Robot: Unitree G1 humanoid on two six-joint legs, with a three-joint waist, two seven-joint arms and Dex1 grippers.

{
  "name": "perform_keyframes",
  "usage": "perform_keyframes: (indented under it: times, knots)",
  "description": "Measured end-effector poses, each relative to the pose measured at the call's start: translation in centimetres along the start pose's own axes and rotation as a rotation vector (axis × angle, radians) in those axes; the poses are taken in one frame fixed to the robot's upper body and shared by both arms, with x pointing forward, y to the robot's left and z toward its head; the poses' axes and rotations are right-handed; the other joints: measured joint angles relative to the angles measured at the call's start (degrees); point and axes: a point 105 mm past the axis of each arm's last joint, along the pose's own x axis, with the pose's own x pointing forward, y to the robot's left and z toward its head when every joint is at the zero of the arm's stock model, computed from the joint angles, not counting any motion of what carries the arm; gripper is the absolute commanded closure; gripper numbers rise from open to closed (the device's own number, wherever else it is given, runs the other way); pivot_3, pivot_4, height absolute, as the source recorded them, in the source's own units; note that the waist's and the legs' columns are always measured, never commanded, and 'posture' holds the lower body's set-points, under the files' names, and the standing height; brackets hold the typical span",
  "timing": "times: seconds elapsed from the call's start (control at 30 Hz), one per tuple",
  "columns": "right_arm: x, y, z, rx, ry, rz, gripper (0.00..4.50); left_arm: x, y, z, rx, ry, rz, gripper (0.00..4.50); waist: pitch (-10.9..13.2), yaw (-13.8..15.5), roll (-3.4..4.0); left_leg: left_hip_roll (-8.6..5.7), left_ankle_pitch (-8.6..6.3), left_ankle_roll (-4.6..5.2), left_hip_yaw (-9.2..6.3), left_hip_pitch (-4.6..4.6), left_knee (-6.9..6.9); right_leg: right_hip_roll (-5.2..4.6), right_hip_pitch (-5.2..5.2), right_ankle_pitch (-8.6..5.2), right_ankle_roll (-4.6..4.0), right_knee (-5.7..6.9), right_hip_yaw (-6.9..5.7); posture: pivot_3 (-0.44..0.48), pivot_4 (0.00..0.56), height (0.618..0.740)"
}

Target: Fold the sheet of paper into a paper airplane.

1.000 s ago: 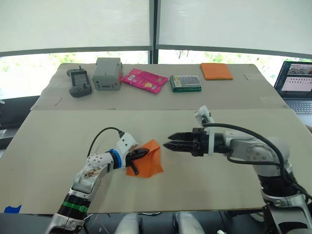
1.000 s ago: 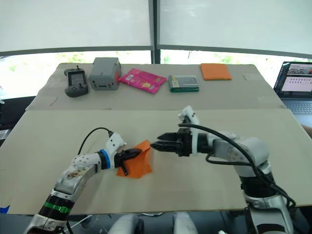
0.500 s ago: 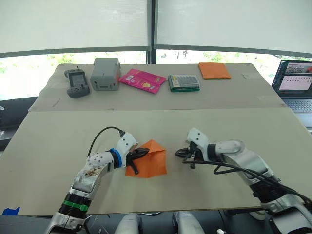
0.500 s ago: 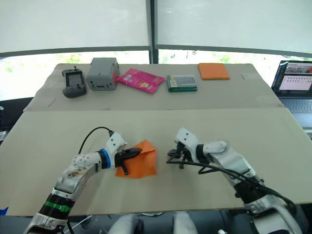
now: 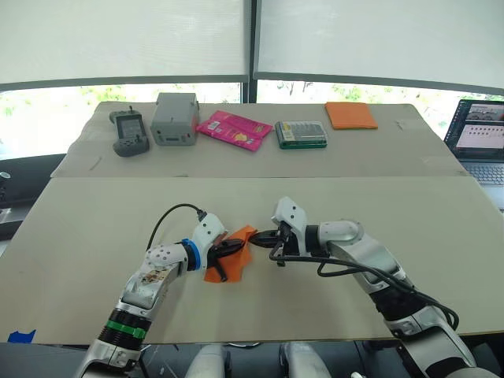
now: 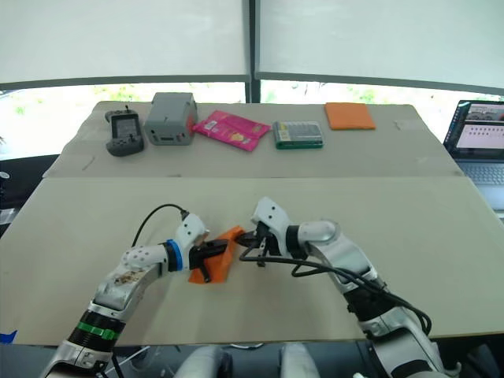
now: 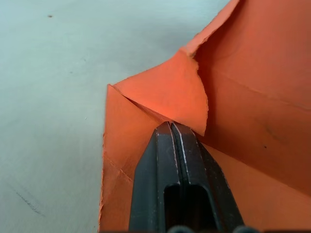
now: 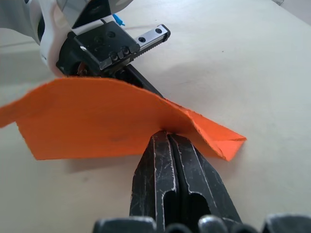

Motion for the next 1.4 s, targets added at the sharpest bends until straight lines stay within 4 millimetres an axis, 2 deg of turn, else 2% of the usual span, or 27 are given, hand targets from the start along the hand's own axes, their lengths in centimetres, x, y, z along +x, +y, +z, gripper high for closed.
perform_keyframes:
  times: [0.3, 0.53, 0.77, 1.03, 1.17, 1.4]
  knots:
    - [0.3, -0.3, -0.9, 0.011, 0.035, -0.011, 4.47, -1.2, 0.3, -0.2, 0.041, 0.047, -0.032, 4.5, 0.0, -0.28, 0.01, 0.04, 0.0, 0.0, 0.0, 0.03, -0.03, 0.03, -0.02, 0.0, -0.01, 0.01, -0.01, 0.0, 0.15, 0.74]
    - [0.3, -0.6, -1.4, 0.021, 0.052, -0.012, 4.47, -1.6, 1.6, 0.0, 0.013, 0.046, 0.014, 4.5, 0.01, -0.27, 0.01, 0.02, 0.0, 0.0, 0.0, -0.01, -0.02, 0.02, -0.04, 0.0, -0.01, 0.02, -0.01, 0.0, 0.15, 0.74]
    - [0.8, -0.8, -0.2, -0.023, 0.024, -0.01, 4.47, -0.7, 1.5, 0.2, -0.076, -0.001, 0.032, 4.5, 0.01, -0.27, 0.01, 0.01, 0.0, 0.0, 0.0, -0.03, -0.03, 0.03, -0.07, 0.0, -0.01, 0.02, -0.01, 0.0, 0.15, 0.74]
    - [1.1, -0.7, 0.1, -0.023, 0.015, -0.006, 4.47, -0.2, 0.6, 0.3, -0.074, -0.003, 0.005, 4.5, 0.01, -0.28, 0.01, 0.01, 0.0, -0.01, 0.0, -0.03, -0.03, 0.02, -0.07, 0.01, -0.02, 0.02, 0.0, 0.0, 0.15, 0.74]
    - [1.4, -1.1, 1.3, -0.042, -0.01, -0.009, 4.47, 0.0, 0.0, 0.2, -0.061, -0.001, -0.019, 4.5, 0.01, -0.31, 0.02, 0.02, 0.0, -0.01, -0.01, -0.01, -0.03, 0.02, -0.07, 0.01, -0.02, 0.03, 0.0, 0.0, 0.15, 0.74]
    - [1.9, -1.1, 1.2, -0.018, -0.022, -0.004, 4.47, -1.2, 0.5, -0.2, -0.052, 0.021, -0.001, 4.5, 0.01, -0.36, 0.02, 0.03, 0.0, -0.01, -0.01, 0.0, -0.04, 0.02, -0.08, 0.01, -0.02, 0.04, 0.0, 0.0, 0.15, 0.74]
